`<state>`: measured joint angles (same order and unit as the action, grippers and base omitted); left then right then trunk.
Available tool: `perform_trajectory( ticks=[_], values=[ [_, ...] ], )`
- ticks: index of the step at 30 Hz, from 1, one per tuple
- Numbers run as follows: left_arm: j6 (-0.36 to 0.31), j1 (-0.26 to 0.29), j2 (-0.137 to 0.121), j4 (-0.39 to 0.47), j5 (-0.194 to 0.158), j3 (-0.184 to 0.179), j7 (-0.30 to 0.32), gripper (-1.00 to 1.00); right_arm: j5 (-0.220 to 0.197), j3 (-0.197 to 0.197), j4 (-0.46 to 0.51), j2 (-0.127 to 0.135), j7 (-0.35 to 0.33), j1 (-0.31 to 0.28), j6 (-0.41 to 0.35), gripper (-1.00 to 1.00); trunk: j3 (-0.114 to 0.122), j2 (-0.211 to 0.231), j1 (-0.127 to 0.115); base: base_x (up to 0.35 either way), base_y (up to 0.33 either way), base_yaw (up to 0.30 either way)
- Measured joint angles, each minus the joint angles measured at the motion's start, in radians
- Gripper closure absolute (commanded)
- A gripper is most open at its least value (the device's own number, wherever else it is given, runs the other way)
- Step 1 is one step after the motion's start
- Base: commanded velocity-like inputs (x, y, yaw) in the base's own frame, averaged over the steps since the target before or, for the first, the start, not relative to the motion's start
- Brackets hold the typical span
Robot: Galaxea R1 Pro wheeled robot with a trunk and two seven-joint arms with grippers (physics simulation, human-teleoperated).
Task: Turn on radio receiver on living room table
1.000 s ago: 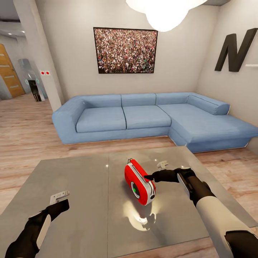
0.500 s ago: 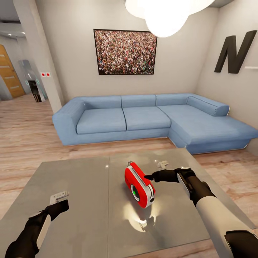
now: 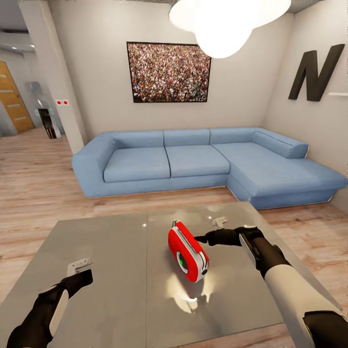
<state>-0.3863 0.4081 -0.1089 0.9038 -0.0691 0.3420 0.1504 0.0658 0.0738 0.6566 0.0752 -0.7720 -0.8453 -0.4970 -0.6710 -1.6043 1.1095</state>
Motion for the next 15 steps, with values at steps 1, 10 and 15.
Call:
perform_trajectory(
  ticks=[1,10,15],
  values=[
    [0.001,0.0,0.0,0.0,0.0,0.0,0.0,1.0,0.0,0.0,0.0,0.0,0.0,0.0,0.001,-1.0,0.003,0.007,-0.004,-0.274,0.0,0.0],
    [0.001,0.0,0.0,0.0,0.0,0.0,0.0,1.0,0.0,0.0,0.0,0.0,-0.001,0.0,0.001,-1.0,0.031,0.07,-0.038,-0.323,0.0,0.0],
    [0.001,0.0,0.001,0.0,0.0,0.0,0.0,1.0,0.0,0.0,0.0,0.0,0.0,0.0,0.001,-1.0,0.047,0.105,-0.057,-0.334,0.0,0.0]
  ],
)
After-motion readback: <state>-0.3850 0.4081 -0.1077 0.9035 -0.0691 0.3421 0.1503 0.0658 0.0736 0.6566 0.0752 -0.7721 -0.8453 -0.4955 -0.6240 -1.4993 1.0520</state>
